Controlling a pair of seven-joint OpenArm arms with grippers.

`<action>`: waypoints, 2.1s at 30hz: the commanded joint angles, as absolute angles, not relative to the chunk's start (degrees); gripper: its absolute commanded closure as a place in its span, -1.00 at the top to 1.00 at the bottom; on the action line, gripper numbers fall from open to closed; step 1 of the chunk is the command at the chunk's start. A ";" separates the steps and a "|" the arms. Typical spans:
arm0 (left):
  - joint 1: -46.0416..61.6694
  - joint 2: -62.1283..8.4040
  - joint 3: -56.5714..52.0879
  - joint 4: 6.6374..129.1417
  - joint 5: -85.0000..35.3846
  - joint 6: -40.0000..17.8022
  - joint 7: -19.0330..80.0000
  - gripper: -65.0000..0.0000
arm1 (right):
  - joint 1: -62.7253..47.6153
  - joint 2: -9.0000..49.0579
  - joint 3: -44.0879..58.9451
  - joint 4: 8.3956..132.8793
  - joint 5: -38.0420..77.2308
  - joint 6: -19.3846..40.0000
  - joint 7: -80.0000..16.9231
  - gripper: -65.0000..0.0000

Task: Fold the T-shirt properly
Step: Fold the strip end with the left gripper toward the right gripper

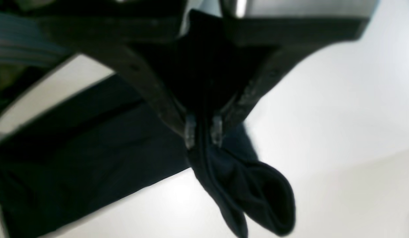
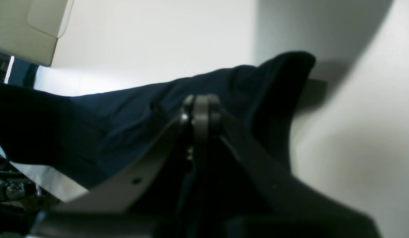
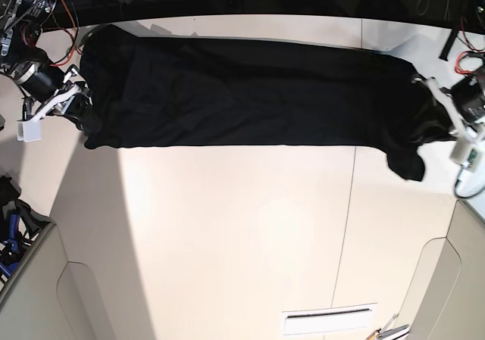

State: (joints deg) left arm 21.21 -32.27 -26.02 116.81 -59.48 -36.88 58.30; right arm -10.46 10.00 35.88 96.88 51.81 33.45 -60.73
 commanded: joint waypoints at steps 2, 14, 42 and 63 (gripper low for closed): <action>20.95 -31.24 -22.09 118.17 -61.25 -37.12 55.75 -1.00 | -10.00 10.76 36.16 98.00 52.71 33.89 -59.81 -1.00; 16.97 -18.98 -1.41 115.50 -48.88 -37.12 52.25 -1.00 | -10.02 10.79 40.47 98.00 52.27 33.89 -58.98 -1.00; 14.26 -9.23 8.36 109.43 -48.64 -38.35 47.07 0.17 | -10.02 17.30 36.77 79.37 57.04 34.74 -61.54 0.38; 14.46 -9.72 -4.29 114.85 -51.59 -39.72 52.56 0.17 | -10.02 13.17 24.86 79.37 55.35 34.94 -62.85 0.33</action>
